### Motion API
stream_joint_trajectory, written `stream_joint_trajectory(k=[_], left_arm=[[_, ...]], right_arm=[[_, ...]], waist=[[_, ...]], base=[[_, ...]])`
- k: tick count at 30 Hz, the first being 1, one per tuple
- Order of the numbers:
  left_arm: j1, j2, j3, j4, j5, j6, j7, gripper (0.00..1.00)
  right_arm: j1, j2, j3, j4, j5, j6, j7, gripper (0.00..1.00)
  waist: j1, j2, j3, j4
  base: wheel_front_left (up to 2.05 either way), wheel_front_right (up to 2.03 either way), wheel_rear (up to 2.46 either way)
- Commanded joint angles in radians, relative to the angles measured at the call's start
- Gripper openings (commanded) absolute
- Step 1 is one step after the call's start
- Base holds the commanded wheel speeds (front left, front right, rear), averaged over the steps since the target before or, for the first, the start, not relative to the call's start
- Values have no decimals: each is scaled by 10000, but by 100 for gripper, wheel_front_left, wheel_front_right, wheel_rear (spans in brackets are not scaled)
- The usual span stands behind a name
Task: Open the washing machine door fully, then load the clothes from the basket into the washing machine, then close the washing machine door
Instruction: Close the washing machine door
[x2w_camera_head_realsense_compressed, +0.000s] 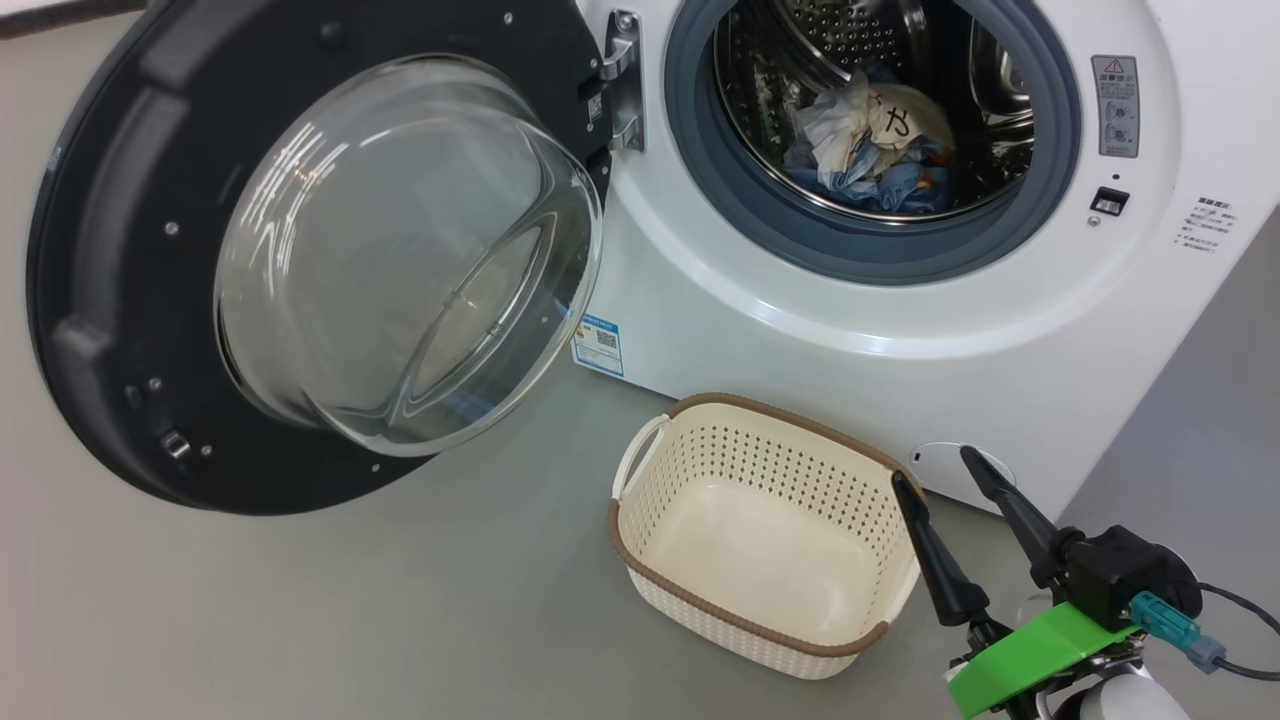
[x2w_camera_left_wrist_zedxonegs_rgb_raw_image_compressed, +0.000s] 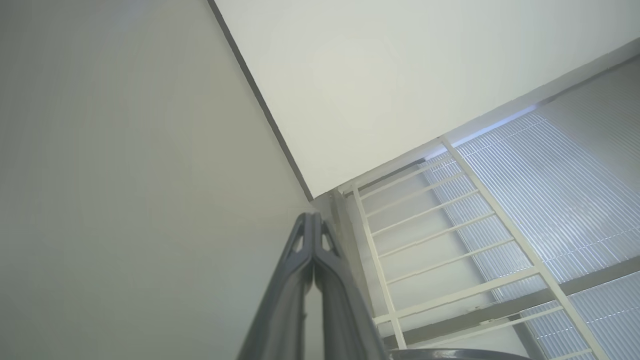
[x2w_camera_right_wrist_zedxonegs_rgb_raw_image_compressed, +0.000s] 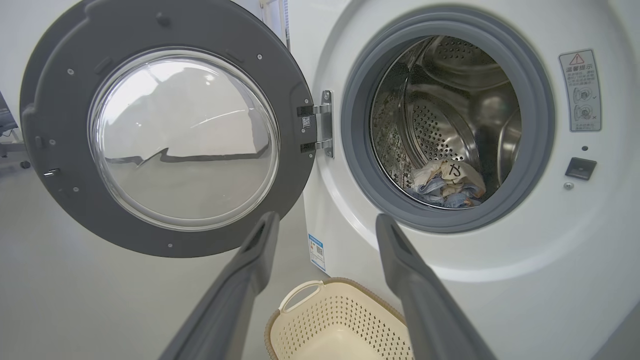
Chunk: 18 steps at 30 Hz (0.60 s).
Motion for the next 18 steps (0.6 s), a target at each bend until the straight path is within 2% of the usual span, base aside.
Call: stream_joint_trajectory(k=[1, 8, 18], left_arm=[[-608, 713, 380, -22, -345, 116, 365, 0], [-1845, 1573, 736, 1330, -1191, 368, 1043, 0], [-3350, 2704, 958, 3040, -1884, 592, 1695, 0]], right_arm=[[-1, 13, 104, -309, -62, 16, -48, 100], [194, 9, -15, -383, -100, 16, -48, 100], [191, -91, 19, -422, -174, 16, -48, 100]], waist=[[0, 0, -51, -39], [0, 0, -99, -101], [0, 0, 207, -609]], base=[[0, 0, 0], [0, 0, 0], [0, 0, 0]])
